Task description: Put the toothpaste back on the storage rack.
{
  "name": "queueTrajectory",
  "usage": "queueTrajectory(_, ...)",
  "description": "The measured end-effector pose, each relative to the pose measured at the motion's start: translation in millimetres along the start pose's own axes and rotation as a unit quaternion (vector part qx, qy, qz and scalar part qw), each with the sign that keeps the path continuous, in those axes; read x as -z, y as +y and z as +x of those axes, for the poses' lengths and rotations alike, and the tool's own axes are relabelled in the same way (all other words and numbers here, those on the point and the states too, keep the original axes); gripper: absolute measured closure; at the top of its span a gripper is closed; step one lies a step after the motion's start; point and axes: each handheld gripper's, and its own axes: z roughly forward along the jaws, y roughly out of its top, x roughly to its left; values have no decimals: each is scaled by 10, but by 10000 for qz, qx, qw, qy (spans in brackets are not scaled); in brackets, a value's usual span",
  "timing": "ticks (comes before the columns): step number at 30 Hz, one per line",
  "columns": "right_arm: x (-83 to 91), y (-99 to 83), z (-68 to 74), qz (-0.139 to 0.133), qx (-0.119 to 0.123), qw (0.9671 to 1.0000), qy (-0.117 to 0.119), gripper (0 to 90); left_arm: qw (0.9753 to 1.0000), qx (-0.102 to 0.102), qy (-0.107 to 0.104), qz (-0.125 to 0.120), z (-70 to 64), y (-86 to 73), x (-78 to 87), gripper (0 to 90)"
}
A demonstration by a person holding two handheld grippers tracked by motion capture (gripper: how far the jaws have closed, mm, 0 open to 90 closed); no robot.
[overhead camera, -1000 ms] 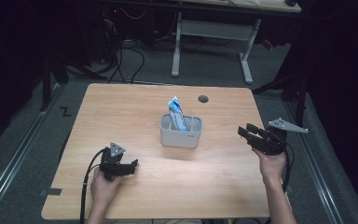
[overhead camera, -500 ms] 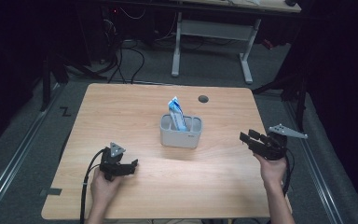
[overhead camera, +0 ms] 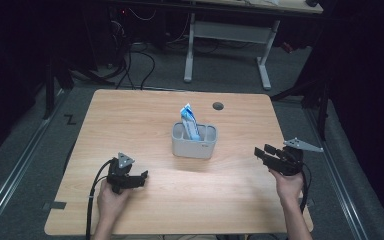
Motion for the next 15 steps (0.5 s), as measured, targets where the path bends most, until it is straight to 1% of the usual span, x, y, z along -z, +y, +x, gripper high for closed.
queueTrajectory(2, -14, -12, 13, 44, 27, 10000, 1, 475, 10000, 0, 0, 0, 0, 0, 0, 176)
queueTrajectory(3, -28, -25, 22, 90, 90, 9999, 5, 474, 10000, -2, 0, 1, 0, 0, 0, 176)
queueTrajectory(7, -63, -72, 22, 100, -3, 9999, 42, 475, 10000, 0, 0, 0, 0, 0, 0, 176)
queueTrajectory(8, -78, -85, 21, 124, -1, 9999, 40, 475, 10000, 2, -2, -1, 0, 0, 0, 176)
queueTrajectory(9, -111, -113, 24, 204, -20, 9998, 14, 475, 10000, -1, 0, 0, 0, 0, 0, 176)
queueTrajectory(15, -188, -161, 36, 284, 2, 9996, 8, 475, 10000, -8, 3, 1, -1, 0, 0, 175)
